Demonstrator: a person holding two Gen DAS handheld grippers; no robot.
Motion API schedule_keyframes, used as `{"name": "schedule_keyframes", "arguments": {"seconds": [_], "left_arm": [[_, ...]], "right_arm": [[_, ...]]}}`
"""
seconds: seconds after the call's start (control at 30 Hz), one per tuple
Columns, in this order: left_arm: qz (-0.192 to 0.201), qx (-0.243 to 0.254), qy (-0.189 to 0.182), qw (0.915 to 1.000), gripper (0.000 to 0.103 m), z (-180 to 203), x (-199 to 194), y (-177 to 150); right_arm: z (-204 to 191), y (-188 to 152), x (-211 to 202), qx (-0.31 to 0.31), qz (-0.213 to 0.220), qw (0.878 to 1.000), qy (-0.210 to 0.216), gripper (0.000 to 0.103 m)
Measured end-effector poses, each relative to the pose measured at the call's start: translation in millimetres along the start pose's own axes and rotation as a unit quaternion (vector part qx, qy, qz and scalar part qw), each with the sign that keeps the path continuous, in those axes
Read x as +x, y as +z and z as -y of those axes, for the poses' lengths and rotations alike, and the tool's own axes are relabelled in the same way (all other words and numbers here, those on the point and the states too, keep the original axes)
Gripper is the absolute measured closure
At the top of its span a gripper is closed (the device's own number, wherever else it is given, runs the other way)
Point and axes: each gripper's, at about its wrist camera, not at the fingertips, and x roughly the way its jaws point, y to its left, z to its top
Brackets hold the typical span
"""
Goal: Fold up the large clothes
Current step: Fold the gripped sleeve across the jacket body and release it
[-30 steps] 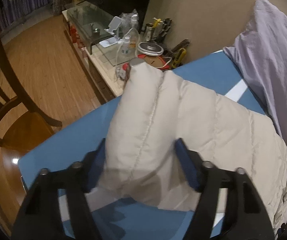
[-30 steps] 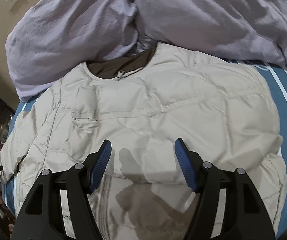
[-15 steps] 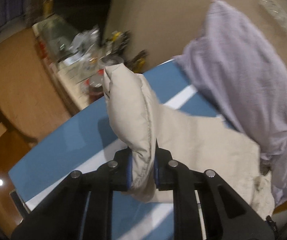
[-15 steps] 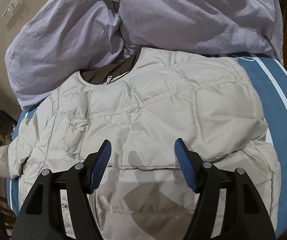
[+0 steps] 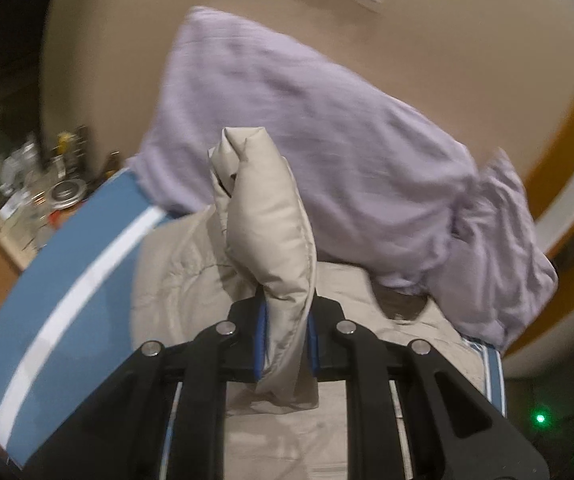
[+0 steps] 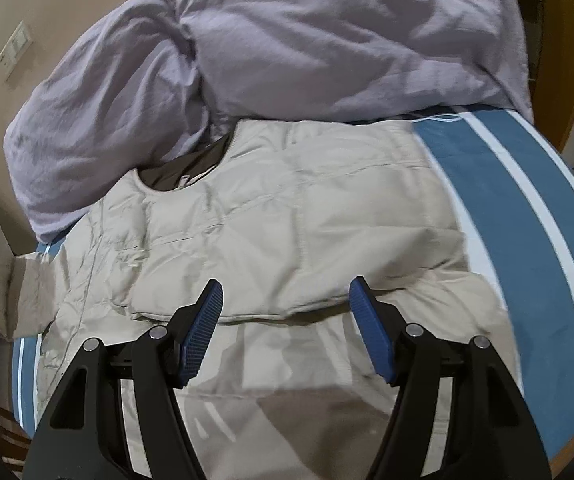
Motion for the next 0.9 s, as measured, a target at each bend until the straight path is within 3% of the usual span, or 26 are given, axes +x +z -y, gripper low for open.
{"name": "schedule_keyframes", "arguments": {"seconds": [0.23,0.4,0.73,0.9], "left_arm": [[-0.018,0.072,-0.053,0.9958,0.087,79.5,15.5,-12.4],[-0.053,0.104,-0.073,0.9904,0.087,123.4,42.7,-32.0],[-0.162,0.149,-0.047,0.9744,0.083,159.6,119.9,-104.5],[-0.194,0.155,-0.040,0.9679,0.069,163.7,137.8,-130.2]], "right_arm": [[32.1,-3.1,-7.7,0.033,0.008,0.999,-0.014,0.036],[48.0,-6.1,-9.4,0.048,0.010,0.999,-0.021,0.036],[73.5,-15.3,-13.9,0.066,0.009,0.997,-0.037,0.036],[83.6,-18.0,-15.7,0.072,0.009,0.996,-0.044,0.036]]}}
